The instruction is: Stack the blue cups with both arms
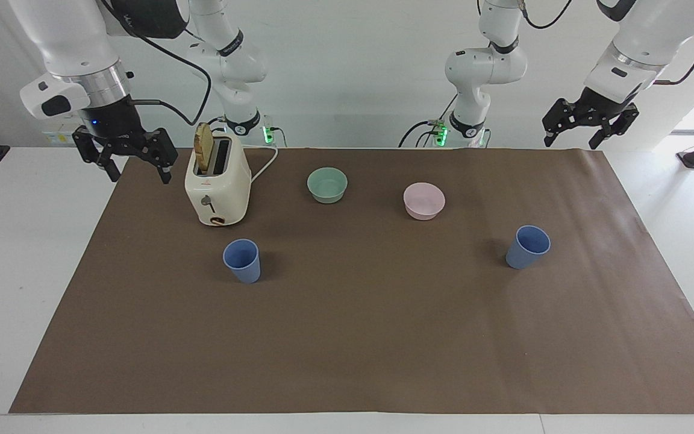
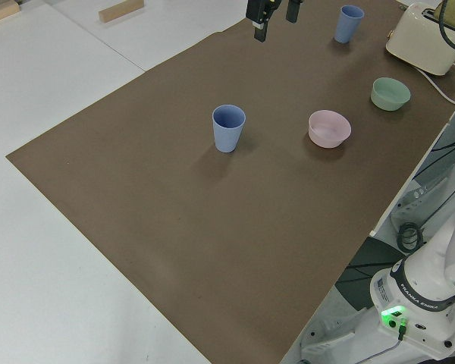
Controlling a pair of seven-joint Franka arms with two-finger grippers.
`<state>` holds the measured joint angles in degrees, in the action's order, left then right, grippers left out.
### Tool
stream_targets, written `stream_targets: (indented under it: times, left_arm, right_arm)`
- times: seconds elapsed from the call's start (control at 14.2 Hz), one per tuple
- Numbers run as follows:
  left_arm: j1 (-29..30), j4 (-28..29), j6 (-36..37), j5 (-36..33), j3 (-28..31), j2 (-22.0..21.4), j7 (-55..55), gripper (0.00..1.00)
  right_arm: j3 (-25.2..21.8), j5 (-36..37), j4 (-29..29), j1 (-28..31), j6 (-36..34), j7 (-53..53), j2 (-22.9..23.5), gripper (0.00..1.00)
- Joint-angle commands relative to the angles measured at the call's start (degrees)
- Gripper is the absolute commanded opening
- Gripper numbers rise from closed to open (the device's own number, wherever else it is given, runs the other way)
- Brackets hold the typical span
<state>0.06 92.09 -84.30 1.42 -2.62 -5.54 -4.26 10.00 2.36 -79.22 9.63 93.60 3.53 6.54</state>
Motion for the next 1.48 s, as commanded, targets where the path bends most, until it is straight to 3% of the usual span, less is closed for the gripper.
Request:
stream_targets:
  times: [0.0, 1.4]
  left_arm:
    - [-0.5, 1.51, 0.54, 0.25, 0.6, -1.49, -0.05, 1.0]
    - [-0.5, 2.65, -1.92, 0.16, 1.04, -1.67, -0.13, 1.0]
  right_arm:
    - [0.37, -1.31, -1.2, 0.74, -0.09, -1.16, -1.18, 1.0]
    - [0.29, -1.31, -1.2, 0.74, -0.09, -1.16, -1.18, 1.0]
